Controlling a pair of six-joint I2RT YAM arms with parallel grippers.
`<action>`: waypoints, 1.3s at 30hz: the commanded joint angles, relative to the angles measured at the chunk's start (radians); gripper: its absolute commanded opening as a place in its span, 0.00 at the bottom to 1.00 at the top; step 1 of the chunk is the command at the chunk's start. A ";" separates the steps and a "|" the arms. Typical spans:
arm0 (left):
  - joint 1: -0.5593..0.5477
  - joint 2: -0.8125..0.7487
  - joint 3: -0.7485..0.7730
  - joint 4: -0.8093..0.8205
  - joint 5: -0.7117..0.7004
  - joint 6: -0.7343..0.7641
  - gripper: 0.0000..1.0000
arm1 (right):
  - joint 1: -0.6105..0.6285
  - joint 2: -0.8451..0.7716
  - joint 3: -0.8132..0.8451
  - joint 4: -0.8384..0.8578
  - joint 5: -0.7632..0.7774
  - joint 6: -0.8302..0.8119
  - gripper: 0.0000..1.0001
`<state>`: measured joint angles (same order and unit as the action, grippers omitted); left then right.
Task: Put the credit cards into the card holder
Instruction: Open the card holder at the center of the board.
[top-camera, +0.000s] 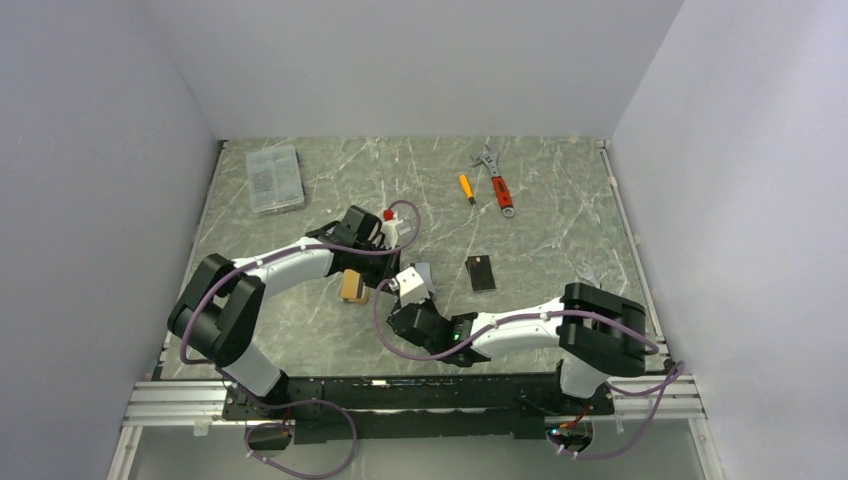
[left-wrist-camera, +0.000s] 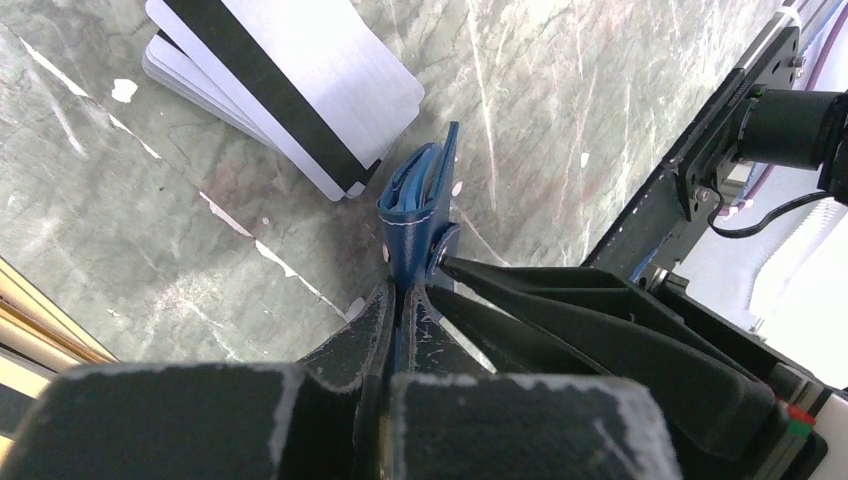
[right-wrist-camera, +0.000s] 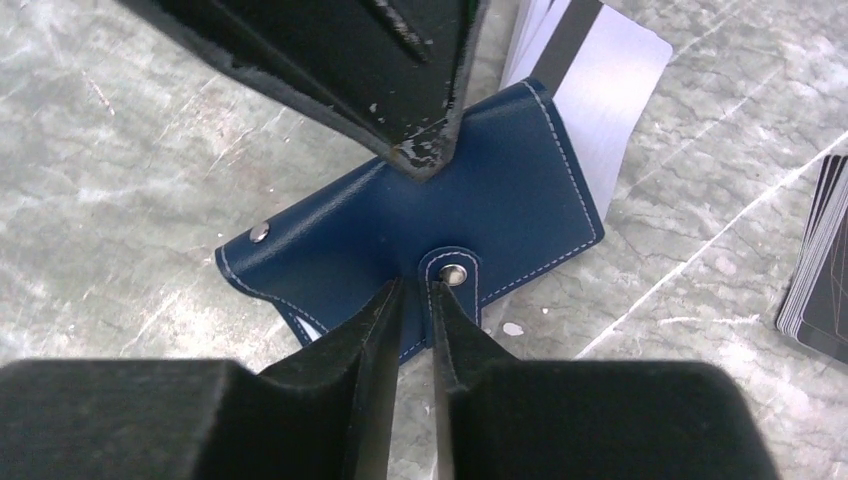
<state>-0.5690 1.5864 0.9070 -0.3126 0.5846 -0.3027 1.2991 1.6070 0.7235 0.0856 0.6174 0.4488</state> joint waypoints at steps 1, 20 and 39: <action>-0.018 0.003 -0.008 -0.013 0.038 0.007 0.00 | -0.018 0.020 -0.027 0.052 0.081 0.025 0.15; -0.028 -0.013 0.002 -0.046 -0.019 0.035 0.00 | -0.017 -0.194 -0.171 -0.041 0.212 0.235 0.00; -0.023 -0.003 0.007 -0.028 0.007 0.017 0.00 | -0.012 -0.089 -0.052 0.075 -0.102 -0.021 0.60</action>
<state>-0.5907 1.5864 0.9066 -0.3496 0.5709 -0.2783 1.2846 1.4834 0.6113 0.1146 0.5388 0.4778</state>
